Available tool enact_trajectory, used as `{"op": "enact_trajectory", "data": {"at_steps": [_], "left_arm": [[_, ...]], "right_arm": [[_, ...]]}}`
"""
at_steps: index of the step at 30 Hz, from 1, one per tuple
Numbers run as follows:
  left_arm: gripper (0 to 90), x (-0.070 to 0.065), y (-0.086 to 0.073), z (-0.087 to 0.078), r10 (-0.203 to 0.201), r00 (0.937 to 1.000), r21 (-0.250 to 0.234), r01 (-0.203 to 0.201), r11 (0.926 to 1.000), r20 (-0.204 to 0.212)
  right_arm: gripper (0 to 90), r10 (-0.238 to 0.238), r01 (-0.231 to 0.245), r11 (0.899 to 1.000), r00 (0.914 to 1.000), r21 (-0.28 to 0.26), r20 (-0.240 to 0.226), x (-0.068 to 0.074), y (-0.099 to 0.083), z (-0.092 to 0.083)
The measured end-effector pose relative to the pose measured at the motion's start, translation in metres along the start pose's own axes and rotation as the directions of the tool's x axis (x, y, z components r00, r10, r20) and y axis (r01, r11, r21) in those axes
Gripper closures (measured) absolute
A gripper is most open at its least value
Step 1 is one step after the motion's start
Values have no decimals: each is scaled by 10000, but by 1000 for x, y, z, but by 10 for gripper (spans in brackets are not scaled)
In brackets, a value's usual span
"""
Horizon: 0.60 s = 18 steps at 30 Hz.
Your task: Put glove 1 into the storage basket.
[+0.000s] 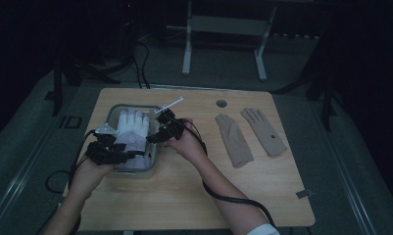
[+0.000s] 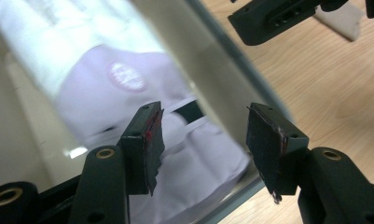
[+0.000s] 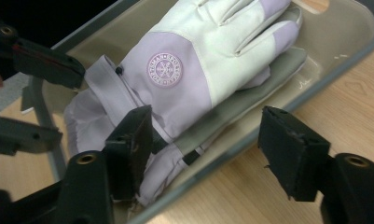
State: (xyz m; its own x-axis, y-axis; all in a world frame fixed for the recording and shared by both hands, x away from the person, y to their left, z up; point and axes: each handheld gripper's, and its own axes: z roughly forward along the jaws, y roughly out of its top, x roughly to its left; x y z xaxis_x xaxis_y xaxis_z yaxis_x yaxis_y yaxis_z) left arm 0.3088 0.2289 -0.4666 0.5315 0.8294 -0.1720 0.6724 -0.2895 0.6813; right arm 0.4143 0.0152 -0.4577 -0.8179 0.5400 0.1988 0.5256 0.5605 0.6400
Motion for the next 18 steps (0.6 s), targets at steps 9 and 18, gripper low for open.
{"op": "enact_trajectory", "data": {"at_steps": [9, 18], "left_arm": [[468, -26, 15, 13, 204, 9977, -568, -167, 9982, 646], [257, -54, 25, 27, 418, 9967, -1006, -346, 9943, 702]], "right_arm": [[164, 29, -28, 9991, 10000, -423, 42, -17, -15, -26], [156, 15, 3, 9988, 9994, -485, 358, -39, -36, -52]]}}
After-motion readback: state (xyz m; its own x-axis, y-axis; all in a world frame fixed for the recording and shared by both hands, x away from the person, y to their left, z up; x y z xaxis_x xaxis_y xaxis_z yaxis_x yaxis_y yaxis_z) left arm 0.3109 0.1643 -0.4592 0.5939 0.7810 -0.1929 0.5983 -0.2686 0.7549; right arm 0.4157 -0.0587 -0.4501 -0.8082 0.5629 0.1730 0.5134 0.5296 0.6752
